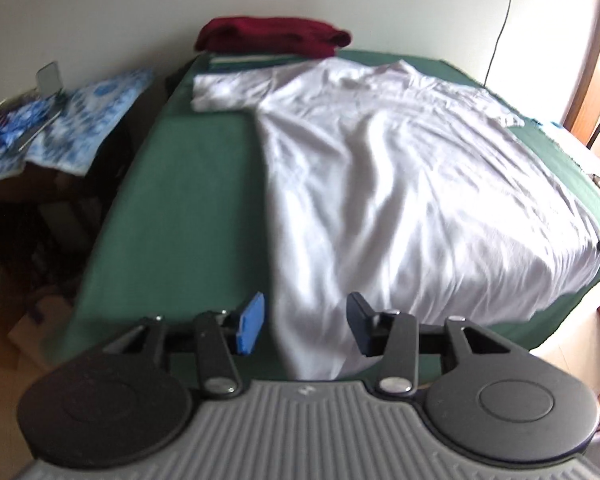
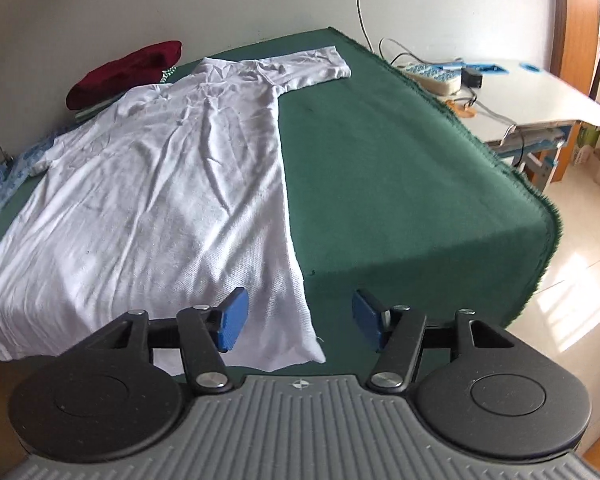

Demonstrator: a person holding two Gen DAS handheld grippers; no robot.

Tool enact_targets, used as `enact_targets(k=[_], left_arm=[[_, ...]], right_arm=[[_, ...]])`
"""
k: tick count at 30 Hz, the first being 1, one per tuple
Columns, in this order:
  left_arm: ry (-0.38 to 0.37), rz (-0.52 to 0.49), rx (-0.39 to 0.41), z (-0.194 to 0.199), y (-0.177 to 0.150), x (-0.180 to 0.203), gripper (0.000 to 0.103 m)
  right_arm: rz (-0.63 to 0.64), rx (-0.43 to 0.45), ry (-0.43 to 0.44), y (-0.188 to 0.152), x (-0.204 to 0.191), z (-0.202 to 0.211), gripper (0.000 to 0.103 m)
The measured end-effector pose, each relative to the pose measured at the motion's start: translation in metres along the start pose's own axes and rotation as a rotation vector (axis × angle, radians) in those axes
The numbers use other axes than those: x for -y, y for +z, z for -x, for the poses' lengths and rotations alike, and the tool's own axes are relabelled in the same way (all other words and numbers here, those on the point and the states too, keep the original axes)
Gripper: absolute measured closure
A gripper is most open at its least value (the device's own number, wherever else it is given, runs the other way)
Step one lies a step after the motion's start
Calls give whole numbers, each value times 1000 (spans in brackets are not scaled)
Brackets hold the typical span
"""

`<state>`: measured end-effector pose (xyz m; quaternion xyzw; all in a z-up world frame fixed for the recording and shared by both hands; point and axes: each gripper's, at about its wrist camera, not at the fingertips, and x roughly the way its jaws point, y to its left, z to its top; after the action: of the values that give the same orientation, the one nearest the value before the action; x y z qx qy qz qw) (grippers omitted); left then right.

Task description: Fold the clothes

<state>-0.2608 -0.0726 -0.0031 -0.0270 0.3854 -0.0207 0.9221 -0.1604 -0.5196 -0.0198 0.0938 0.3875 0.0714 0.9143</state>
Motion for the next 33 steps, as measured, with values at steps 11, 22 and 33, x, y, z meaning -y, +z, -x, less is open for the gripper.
enact_targets(k=[11, 22, 33], left_arm=[[-37, -6, -52, -37, -1, 14, 68], [-17, -105, -31, -34, 36, 23, 72], [104, -56, -90, -129, 96, 34, 85]], right_arm=[[-91, 8, 40, 4, 15, 22, 103], [112, 97, -71, 41, -17, 34, 69], [138, -71, 253, 131, -66, -129, 79]])
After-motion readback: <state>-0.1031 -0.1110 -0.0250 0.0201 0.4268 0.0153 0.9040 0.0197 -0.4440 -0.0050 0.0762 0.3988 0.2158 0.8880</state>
